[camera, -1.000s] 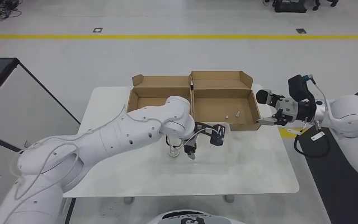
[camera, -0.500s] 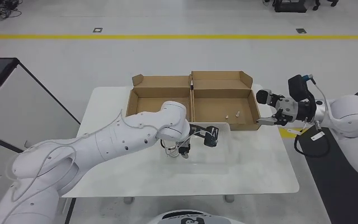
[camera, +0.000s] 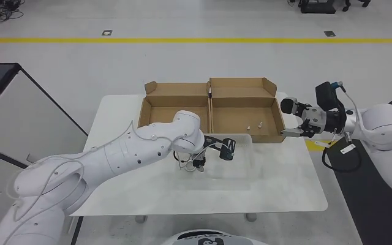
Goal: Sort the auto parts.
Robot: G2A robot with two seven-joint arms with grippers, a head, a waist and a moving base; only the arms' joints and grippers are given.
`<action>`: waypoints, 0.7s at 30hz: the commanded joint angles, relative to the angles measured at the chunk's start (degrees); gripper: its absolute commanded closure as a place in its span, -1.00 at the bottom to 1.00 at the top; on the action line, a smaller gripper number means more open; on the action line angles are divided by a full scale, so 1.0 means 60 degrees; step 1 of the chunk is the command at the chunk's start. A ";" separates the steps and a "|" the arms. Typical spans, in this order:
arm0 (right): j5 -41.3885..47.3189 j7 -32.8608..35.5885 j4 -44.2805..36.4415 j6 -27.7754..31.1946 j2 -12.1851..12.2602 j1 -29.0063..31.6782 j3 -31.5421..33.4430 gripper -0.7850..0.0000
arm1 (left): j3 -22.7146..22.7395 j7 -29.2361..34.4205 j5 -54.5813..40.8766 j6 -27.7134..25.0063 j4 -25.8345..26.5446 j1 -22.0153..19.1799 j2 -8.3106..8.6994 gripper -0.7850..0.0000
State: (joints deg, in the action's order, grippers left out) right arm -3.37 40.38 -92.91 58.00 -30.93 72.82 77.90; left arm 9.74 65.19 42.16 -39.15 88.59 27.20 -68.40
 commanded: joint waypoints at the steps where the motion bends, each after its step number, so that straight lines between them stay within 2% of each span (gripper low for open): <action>1: 0.0000 0.0000 0.0000 0.0000 0.0000 0.0000 0.0000 -1.00 | 0.0000 0.0000 0.0000 0.0000 0.0000 0.0000 0.0000 -0.50; 5: 0.0000 0.0000 0.0000 0.0000 0.0000 0.0000 0.0000 -1.00 | 0.0000 0.0000 0.0000 0.0000 0.0000 0.0000 0.0000 -0.24; 10: 0.0000 0.0000 0.0000 0.0000 0.0000 0.0000 0.0000 -1.00 | 0.0000 0.0000 0.0000 0.0000 0.0000 0.0000 0.0000 -0.18; 12: 0.0000 0.0000 0.0000 0.0000 0.0000 0.0000 0.0000 -1.00 | 0.0000 0.0000 0.0000 0.0000 0.0000 0.0000 0.0000 -0.04; 13: 0.0000 0.0000 0.0000 0.0000 0.0000 0.0000 0.0000 -1.00 | 0.0000 -0.0062 0.0001 -0.0062 -0.0088 0.0080 0.0007 -0.17; 14: 0.0000 0.0000 0.0000 0.0000 0.0000 0.0000 0.0000 -1.00 | 0.0000 -0.0253 0.0137 -0.0253 -0.0219 0.0171 0.0020 -1.00; 21: 0.0000 0.0000 0.0000 0.0000 0.0000 0.0000 0.0000 -1.00 | 0.0000 -0.0317 0.0213 -0.0317 -0.0229 0.0164 0.0022 -1.00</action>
State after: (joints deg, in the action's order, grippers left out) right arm -3.37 40.38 -92.91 58.00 -30.93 72.82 77.90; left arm 9.74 63.29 43.44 -41.05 87.21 28.19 -68.27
